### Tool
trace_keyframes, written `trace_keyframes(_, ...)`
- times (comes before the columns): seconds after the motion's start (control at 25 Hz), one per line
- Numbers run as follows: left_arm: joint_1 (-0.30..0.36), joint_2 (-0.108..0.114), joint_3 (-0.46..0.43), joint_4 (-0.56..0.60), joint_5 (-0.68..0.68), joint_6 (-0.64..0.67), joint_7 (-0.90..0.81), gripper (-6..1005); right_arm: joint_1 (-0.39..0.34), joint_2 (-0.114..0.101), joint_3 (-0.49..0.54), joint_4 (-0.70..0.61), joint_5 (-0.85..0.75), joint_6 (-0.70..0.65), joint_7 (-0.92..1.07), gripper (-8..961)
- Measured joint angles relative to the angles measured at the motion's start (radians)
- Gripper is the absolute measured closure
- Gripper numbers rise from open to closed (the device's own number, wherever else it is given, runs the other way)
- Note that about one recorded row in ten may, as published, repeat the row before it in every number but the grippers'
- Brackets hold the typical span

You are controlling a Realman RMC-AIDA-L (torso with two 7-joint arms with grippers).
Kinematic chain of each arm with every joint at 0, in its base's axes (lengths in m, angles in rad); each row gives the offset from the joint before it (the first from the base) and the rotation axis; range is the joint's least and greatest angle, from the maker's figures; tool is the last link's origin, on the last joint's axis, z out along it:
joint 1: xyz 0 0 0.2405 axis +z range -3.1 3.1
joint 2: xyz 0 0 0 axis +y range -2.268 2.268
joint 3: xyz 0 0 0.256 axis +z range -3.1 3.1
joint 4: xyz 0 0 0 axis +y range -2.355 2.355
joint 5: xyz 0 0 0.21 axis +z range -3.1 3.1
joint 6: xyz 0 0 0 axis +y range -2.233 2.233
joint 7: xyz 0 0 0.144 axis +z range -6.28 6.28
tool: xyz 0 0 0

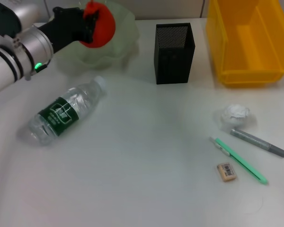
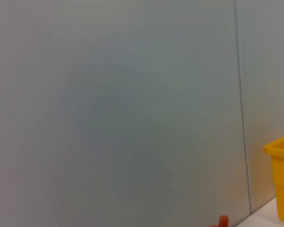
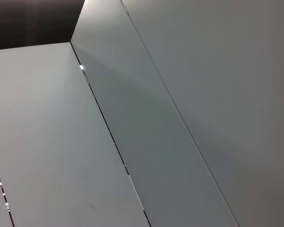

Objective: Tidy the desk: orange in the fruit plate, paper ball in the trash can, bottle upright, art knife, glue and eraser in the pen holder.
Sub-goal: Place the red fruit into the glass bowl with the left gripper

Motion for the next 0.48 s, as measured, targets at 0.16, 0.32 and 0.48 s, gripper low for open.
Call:
trace_keyframes(0.16, -0.002, 0.000, 0.000, -0.025, -0.053, -0.007, 0.074, 930, 0.000, 0.001, -0.002, 0.000, 0.000, 0.001, -0.007, 110)
trace_keyframes(0.32, -0.002, 0.000, -0.001, -0.033, -0.098, -0.028, 0.097, 829, 0.000, 0.003, -0.005, 0.008, -0.002, 0.001, -0.008, 110)
trace_keyframes(0.48, -0.002, 0.000, -0.001, -0.034, -0.098, -0.029, 0.097, 703, 0.000, 0.004, -0.003, 0.016, -0.002, 0.001, -0.009, 110)
